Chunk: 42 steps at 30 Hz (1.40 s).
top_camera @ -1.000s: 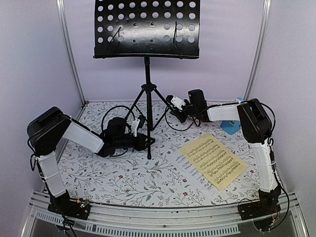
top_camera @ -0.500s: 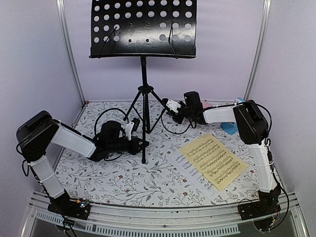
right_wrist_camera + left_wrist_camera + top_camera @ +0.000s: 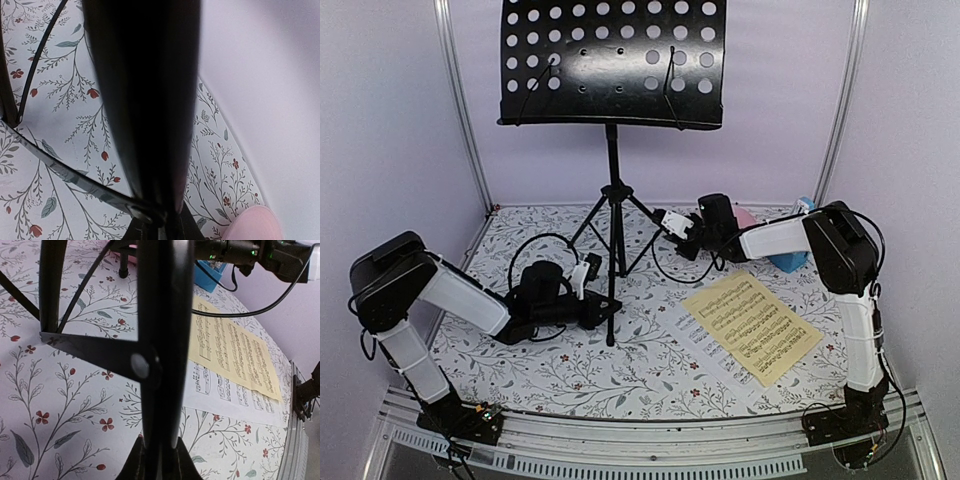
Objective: Set up the instrument practice props
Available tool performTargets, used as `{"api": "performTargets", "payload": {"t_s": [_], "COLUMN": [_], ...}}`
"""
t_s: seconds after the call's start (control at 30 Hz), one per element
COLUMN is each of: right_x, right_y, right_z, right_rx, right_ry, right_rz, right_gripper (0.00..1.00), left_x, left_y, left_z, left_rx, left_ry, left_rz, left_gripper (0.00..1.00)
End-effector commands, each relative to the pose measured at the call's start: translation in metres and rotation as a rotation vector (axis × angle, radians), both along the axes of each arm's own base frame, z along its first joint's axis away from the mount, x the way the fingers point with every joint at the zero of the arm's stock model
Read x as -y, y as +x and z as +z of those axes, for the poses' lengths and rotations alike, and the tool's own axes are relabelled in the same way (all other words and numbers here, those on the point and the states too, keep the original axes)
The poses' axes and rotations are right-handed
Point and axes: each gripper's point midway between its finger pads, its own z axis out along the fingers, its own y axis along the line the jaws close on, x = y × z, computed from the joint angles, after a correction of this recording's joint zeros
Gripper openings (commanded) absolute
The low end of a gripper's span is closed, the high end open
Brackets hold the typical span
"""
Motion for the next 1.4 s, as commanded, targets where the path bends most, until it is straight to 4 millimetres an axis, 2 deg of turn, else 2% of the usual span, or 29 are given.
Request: {"api": "performTargets", "payload": {"t_s": [0.0,0.27,0.43,0.8,0.93,1.2,1.37], "right_x": [0.072,0.095,0.104,0.123,0.122,0.101,0.105], "right_y": [0.031,0.037,0.032,0.03,0.023,0.011,0.013], "right_z": [0.007,0.005,0.009,-0.009,-0.011,0.014,0.0], "right_rx": [0.002,0.007,0.01,-0.014,-0.028,-0.02,-0.024], "right_ry": [-0.026,-0.053,-0.069,-0.126,-0.124,-0.061,-0.105], "right_rz": [-0.258,-0.303,-0.316,-0.343,-0.326,-0.251,-0.274], "right_gripper": [0.0,0.0,0.0,0.0,0.0,0.04,0.01], "left_x": [-0.013,-0.01,-0.004,-0.001,0.004,0.017,0.025], "left_y": [-0.02,-0.019,-0.027,-0.042,-0.049,-0.041,-0.046], "left_z": [-0.041,-0.049,-0.051,-0.065,-0.069,-0.062,-0.065], "left_rx": [-0.181,-0.218,-0.25,-0.323,-0.343,-0.334,-0.359], "left_ry": [0.044,0.043,0.016,0.008,0.005,-0.011,-0.015], "left_rz": [0.051,0.067,0.057,0.075,0.073,0.071,0.053], "left_gripper": [0.0,0.0,0.0,0.0,0.0,0.0,0.0]}}
